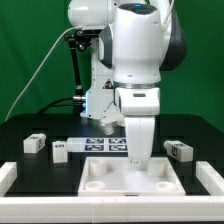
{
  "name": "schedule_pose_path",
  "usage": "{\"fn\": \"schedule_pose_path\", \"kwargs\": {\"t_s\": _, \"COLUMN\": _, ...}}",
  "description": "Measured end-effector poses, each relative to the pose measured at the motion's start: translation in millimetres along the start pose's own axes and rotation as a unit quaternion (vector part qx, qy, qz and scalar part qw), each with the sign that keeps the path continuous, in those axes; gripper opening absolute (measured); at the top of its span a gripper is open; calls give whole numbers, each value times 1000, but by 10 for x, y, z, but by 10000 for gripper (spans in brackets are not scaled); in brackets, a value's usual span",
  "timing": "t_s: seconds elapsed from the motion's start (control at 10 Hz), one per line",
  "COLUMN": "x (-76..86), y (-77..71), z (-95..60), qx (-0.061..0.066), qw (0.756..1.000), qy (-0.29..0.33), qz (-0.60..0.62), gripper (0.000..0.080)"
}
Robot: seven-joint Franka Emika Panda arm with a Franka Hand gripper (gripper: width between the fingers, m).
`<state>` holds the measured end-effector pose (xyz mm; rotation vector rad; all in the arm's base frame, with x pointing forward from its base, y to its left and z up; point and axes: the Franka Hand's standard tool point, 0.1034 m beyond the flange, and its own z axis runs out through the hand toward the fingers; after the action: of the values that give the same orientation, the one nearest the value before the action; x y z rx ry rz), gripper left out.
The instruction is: Assemble one leg
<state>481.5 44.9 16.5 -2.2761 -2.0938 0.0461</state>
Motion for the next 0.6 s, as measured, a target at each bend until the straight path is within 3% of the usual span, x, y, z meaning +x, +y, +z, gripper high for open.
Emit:
{"fn": "schedule_pose_path", "kwargs": {"t_s": 0.3, "x": 278, "y": 34, "z": -1, "qx": 0, "qw": 1000, "qy": 4, "qz": 0, "gripper": 58}}
{"fn": "schedule_pose_path", "kwargs": {"t_s": 0.6, "x": 301, "y": 41, "z": -4, "qx": 7, "qw": 1000, "qy": 1, "qz": -9, "gripper": 58}}
